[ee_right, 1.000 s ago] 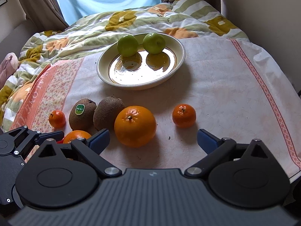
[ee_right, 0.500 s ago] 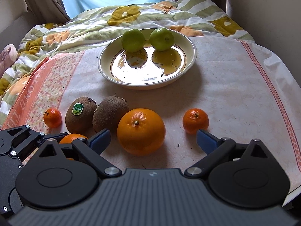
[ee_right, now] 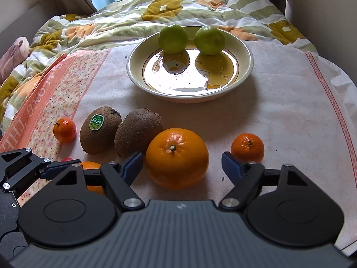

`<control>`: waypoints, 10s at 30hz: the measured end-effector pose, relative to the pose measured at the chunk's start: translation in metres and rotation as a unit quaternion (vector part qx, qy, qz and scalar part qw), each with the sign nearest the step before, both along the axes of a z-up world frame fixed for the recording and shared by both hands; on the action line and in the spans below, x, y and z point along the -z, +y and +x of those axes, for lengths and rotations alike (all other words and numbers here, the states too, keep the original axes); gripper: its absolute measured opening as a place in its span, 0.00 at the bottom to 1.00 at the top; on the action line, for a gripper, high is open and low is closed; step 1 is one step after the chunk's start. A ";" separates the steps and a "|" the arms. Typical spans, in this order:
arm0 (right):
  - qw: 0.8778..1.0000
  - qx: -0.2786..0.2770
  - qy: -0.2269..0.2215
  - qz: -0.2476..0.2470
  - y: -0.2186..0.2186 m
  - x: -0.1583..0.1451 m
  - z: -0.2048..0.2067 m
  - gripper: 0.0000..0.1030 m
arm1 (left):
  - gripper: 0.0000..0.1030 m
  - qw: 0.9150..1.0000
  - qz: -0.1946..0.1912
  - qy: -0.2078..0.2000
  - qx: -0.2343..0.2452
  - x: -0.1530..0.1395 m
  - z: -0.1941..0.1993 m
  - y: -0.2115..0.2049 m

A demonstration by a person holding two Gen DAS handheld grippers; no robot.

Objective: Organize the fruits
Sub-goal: 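Close the right tool on a large orange while the left tool grasps the other orange, then carry the right tool's orange toward the bowl while the left tool drops its orange in, then lower the orange into the bowl beside the apples and open the right tool, then withdraw both tools from the bowl and move toward the brown kiwis, then close the left tool on one brown kiwi while the right tool grasps the other kiwi, then carry both held kiwis up and over the duck bowl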

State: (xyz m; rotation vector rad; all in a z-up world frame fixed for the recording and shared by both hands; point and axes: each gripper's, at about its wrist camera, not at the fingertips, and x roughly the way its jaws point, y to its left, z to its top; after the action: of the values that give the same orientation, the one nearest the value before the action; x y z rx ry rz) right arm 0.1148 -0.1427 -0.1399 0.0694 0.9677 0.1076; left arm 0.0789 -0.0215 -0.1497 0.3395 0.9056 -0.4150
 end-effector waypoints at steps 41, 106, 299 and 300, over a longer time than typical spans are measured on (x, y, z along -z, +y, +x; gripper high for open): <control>0.993 -0.092 -0.056 0.046 -0.077 -0.098 -0.021 0.76 | 0.62 0.985 -0.016 -0.078 -0.155 -0.100 -0.022 -0.029; 0.999 0.039 0.001 0.037 -0.080 -0.049 0.137 0.76 | 0.90 1.000 -0.011 -0.002 0.010 -0.046 0.176 -0.031; 0.992 0.044 -0.026 0.111 -0.104 -0.087 0.089 0.64 | 0.52 0.995 -0.069 -0.015 -0.071 -0.080 0.116 -0.054; 0.993 0.037 -0.022 0.111 -0.108 -0.083 0.094 0.64 | 0.52 0.995 -0.067 -0.012 -0.077 -0.076 0.119 -0.058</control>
State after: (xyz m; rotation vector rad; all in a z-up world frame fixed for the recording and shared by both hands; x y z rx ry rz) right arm 0.2092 -0.2510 -0.0564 0.3057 0.9058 0.1472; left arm 0.1982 -0.0792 -0.0742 0.1512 0.8699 -0.3270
